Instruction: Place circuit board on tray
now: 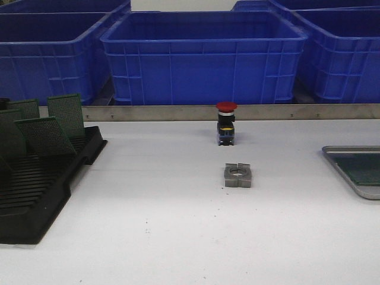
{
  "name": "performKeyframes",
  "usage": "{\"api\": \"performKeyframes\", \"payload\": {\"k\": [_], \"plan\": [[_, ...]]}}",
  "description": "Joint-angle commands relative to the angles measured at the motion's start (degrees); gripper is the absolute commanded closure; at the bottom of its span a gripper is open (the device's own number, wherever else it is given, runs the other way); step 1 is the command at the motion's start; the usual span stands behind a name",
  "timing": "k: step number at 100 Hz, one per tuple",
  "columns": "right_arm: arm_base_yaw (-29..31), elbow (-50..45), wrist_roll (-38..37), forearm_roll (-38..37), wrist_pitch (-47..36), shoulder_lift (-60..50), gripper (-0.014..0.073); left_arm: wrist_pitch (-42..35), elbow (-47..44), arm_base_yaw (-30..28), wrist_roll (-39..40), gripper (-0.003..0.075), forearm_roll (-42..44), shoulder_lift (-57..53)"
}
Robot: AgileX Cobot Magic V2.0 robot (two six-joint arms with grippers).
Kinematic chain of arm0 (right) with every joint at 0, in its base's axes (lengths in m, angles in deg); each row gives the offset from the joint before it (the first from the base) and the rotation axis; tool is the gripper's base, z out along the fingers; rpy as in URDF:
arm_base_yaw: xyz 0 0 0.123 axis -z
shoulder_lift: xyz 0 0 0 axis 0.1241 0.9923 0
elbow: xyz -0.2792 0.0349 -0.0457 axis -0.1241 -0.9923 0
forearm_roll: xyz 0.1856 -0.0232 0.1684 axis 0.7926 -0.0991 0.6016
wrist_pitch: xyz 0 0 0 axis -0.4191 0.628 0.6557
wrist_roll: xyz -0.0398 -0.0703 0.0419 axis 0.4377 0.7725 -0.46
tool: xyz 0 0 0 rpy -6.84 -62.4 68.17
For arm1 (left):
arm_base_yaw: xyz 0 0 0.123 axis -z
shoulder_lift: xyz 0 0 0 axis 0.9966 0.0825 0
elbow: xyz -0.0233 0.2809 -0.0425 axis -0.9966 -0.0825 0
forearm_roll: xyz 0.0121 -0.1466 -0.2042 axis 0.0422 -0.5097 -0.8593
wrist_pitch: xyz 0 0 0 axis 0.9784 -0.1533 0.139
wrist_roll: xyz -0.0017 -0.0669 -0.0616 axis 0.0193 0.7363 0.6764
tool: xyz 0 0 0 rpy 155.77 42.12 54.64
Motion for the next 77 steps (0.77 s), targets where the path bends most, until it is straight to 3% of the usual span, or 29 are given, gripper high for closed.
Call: {"api": "performKeyframes", "payload": {"k": [1,26,77], "plan": [[-0.09,-0.13,0.32,0.29,-3.62,-1.11,0.0653,-4.82,-1.71,0.05,0.59,0.0737,-0.56,-1.91],[-0.05,-0.13,-8.61,-3.06,-3.57,-1.11,0.0653,-4.82,-1.71,0.05,0.59,0.0737,-0.56,-1.91],[-0.05,-0.08,-8.61,-2.99,-3.22,-1.06,0.0653,-4.82,-1.71,0.05,0.59,0.0737,-0.56,-1.91]]}}
